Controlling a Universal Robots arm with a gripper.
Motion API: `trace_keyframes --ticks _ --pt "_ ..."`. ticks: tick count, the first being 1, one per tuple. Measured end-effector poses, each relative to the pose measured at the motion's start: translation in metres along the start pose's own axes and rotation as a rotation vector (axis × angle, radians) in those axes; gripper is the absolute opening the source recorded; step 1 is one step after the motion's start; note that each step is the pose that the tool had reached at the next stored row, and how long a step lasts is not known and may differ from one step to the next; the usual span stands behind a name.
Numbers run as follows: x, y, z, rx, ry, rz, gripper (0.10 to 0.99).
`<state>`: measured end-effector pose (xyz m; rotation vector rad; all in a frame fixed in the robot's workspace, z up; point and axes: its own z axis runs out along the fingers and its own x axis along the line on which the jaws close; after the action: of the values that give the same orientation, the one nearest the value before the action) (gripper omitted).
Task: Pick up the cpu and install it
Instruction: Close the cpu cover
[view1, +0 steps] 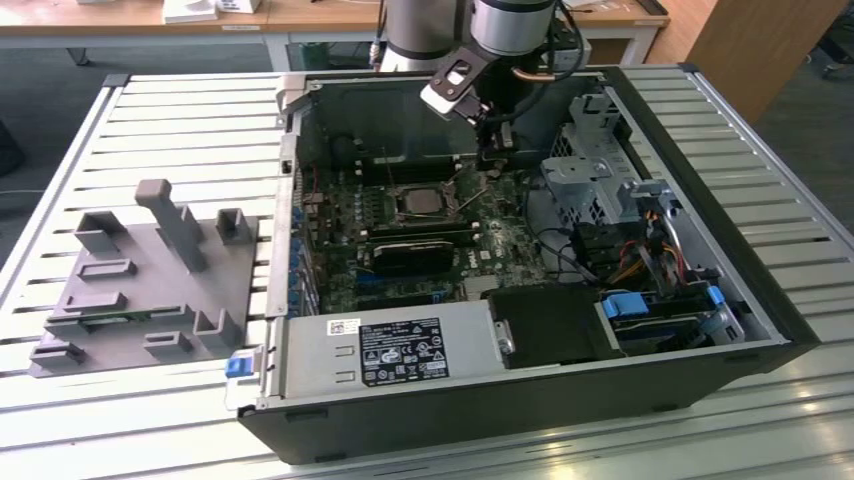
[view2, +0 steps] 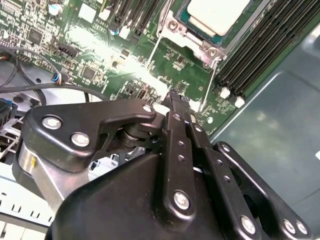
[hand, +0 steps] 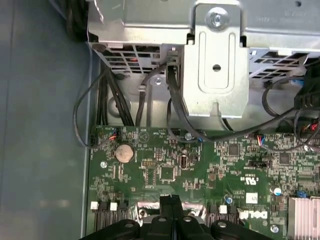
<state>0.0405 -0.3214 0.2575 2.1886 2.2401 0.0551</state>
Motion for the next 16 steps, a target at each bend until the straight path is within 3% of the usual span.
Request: trace_keyframes --ticks 16 --pt "0.0016 0.0151 0.0017 0.001 -0.0025 0.0 0.106"
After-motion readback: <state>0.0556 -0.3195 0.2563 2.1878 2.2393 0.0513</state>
